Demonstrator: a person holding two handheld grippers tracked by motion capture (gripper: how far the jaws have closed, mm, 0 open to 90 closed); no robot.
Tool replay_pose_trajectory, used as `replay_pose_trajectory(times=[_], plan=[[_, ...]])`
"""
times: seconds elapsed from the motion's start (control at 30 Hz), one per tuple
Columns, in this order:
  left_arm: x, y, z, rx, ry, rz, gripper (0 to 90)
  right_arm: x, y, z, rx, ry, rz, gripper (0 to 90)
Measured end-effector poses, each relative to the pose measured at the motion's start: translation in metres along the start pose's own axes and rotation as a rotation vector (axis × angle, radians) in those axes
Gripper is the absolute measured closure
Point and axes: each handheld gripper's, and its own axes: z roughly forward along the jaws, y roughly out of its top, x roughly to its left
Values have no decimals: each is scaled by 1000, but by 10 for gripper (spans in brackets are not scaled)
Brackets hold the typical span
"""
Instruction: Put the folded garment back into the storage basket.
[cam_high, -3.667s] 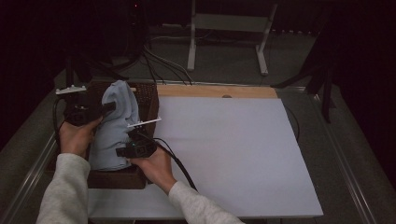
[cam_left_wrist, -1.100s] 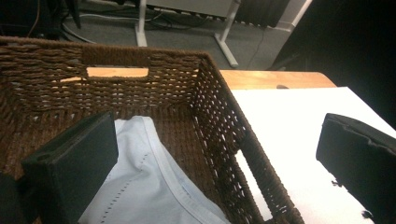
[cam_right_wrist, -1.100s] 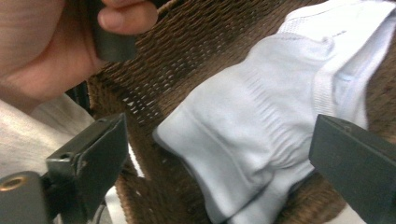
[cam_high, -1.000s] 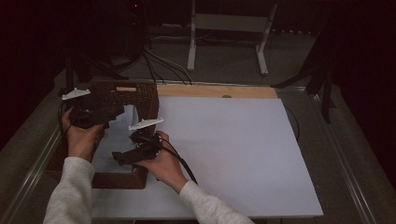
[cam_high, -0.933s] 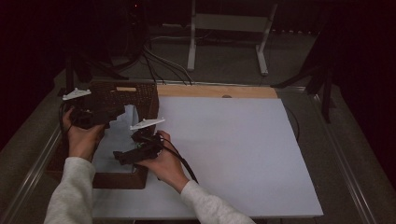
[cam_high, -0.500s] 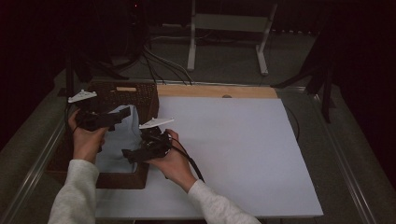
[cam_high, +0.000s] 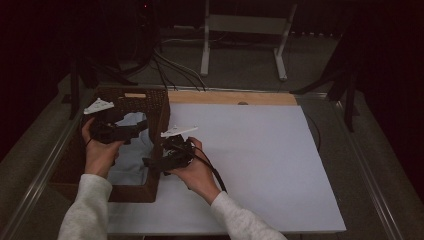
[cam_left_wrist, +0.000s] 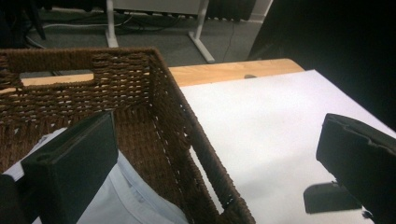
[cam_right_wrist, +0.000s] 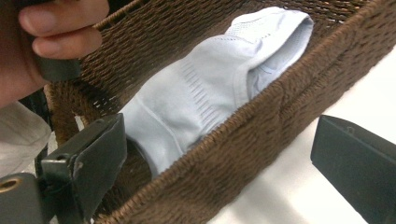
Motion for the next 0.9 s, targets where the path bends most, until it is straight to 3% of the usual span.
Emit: replay_pose_trajectory(times=[0.17, 0.27, 0.5, 0.9], plan=[[-8, -3, 3, 2, -19, 12, 0, -6, -4, -6, -10, 0, 4, 39], [-14, -6, 6, 23, -9, 44, 0, -9, -6, -9, -14, -2, 7, 39], [-23, -11, 7, 22, -20, 55, 0, -16, -11, -16, -17, -18, 3, 39], [-36, -20, 10, 48, 17, 81, 0, -28, -16, -27, -23, -42, -8, 34]])
